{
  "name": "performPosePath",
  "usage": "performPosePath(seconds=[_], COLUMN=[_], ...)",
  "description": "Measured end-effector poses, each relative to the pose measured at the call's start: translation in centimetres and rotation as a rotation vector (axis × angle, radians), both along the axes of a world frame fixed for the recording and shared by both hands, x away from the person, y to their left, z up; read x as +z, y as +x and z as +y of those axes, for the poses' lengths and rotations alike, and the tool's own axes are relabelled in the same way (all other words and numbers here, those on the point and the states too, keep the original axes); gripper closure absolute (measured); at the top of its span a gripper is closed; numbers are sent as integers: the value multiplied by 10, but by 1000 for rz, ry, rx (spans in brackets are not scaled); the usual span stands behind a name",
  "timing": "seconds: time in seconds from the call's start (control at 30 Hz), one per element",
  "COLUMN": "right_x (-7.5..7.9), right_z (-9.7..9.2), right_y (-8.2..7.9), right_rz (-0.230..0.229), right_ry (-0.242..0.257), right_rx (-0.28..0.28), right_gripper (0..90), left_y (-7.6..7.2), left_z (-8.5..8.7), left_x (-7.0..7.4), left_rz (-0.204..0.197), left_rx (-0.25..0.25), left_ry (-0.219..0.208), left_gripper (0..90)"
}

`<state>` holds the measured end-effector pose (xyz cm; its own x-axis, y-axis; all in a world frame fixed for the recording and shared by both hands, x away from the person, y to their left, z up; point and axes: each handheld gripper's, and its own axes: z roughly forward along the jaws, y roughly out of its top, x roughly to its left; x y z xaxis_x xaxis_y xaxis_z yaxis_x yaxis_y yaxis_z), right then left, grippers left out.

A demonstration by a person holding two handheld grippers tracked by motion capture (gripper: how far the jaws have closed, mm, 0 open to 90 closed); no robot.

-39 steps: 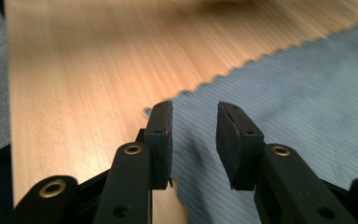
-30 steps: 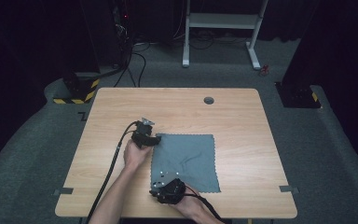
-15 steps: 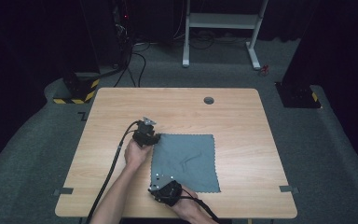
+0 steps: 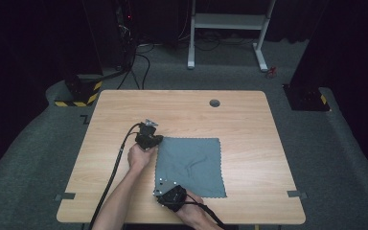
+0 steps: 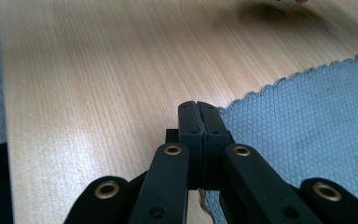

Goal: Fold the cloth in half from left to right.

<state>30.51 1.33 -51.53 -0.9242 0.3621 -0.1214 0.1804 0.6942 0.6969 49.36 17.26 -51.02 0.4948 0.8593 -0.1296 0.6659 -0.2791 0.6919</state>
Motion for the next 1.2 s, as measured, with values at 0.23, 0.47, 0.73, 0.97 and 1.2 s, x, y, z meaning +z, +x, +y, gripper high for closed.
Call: performPosePath(seconds=[0.23,0.47,0.73,0.97,1.2], right_x=[7,12,11,16,25], right_z=[-1,2,7,11,20], right_y=[0,-2,-1,1,1], right_rz=[-5,0,-2,16,23], right_ry=[9,21,11,23,47], right_rx=[5,11,12,19,39], right_gripper=[900,900,900,900,900], left_y=[1,6,5,5,2], left_z=[3,9,14,16,28], left_x=[14,21,26,28,38], left_rz=[-3,14,2,4,-2], left_rx=[-25,-32,-38,-45,-47], left_ry=[-36,-70,-59,-63,-41], left_gripper=[900,900,900,900,900])
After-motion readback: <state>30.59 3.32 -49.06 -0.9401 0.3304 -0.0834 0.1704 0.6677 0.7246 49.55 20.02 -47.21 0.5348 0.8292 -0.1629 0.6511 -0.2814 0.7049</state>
